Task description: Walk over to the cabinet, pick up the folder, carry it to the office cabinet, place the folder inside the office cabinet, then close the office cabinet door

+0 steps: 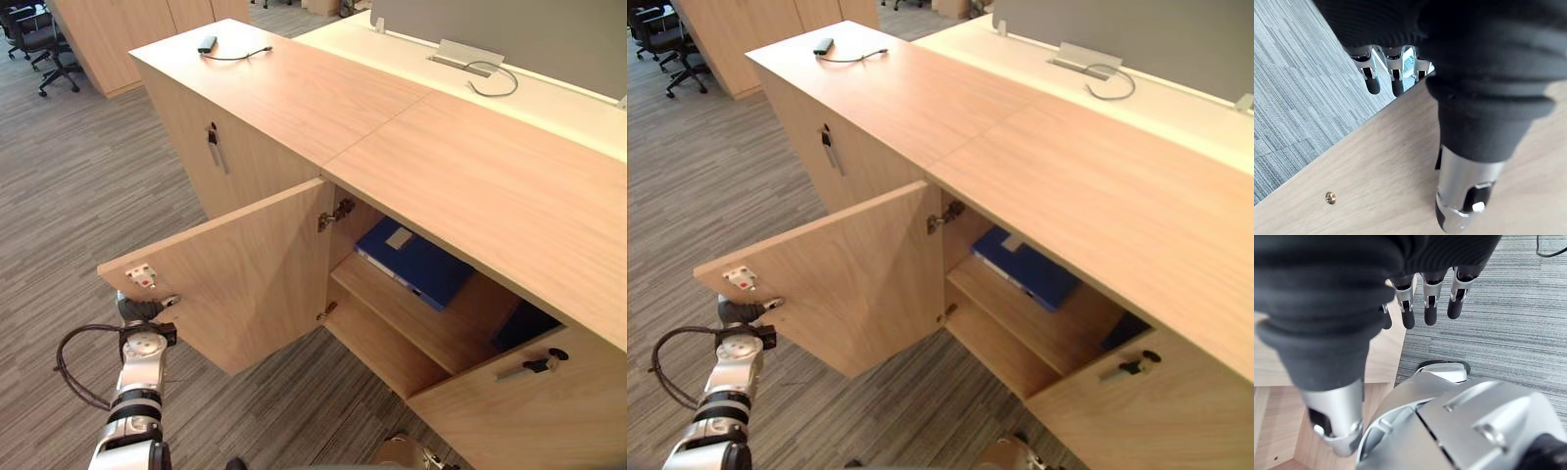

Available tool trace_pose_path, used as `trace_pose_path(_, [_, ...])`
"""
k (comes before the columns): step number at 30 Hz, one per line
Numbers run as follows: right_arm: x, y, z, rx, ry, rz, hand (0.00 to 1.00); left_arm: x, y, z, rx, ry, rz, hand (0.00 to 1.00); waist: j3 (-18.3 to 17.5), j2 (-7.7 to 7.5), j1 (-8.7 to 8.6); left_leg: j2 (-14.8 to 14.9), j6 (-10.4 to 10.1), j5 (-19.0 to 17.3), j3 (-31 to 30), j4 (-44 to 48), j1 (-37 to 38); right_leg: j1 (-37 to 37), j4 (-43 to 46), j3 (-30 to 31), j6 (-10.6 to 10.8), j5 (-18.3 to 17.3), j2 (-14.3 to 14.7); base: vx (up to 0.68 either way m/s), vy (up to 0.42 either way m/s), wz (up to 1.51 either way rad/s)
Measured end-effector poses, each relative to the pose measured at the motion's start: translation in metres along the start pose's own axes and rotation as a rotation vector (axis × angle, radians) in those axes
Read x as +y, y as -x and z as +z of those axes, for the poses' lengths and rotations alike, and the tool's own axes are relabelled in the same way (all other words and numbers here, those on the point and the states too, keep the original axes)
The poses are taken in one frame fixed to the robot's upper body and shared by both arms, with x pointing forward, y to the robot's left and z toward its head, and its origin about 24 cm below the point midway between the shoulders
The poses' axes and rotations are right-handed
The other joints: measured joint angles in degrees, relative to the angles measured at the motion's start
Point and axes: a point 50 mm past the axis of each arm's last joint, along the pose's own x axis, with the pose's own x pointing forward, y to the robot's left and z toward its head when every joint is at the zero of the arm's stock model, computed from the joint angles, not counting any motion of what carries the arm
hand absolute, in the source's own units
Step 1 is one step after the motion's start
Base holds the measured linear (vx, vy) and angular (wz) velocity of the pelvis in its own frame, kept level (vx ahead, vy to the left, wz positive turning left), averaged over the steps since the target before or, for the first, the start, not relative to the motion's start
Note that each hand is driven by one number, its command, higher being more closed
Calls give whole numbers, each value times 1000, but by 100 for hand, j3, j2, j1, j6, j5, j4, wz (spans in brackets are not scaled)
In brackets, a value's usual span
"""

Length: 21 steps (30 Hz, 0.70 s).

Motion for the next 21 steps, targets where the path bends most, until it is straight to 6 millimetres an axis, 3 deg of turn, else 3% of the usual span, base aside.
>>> trace_pose_path(8, [-6, 5, -29, 78, -26, -6, 0, -16, 7, 14, -82, -109, -64, 0, -33, -83, 164, -22, 22, 34, -109, -4, -5, 194, -187, -132, 4, 119, 1, -4, -3, 7])
trace_pose_path(14, [-7, 5, -30, 79, -25, -10, 0, -22, 19, 16, -148, -117, -134, 0, -31, -126, 296, -32, 58, -45, -165, 208, -116, 221, -424, -125, 19, 267, 28, -3, -2, 2])
trace_pose_path(16, [-5, 5, -29, 77, -30, -4, 0, -23, 21, 21, -168, -72, -149, 0, -1, -183, 319, 12, 86, -594, -419, 1281, -708, 222, -620, -87, -44, 491, 26, 0, -2, -7])
trace_pose_path(20, [-8, 4, -25, 70, -107, -20, 0, -29, 33, 7, -171, -100, -220, 0, 103, -243, 342, -1, 286, -1505, -218, 2546, -832, 391, -1042, 334, -186, 1121, -7, -67, 132, -45])
trace_pose_path(21, [-3, 4, -23, 64, -158, -9, 0, -28, 37, 4, -180, -117, -238, 0, 140, -293, 339, -32, 454, -1825, -191, 2968, -1000, 353, -1165, 346, -463, 1369, -21, -169, 264, -81])
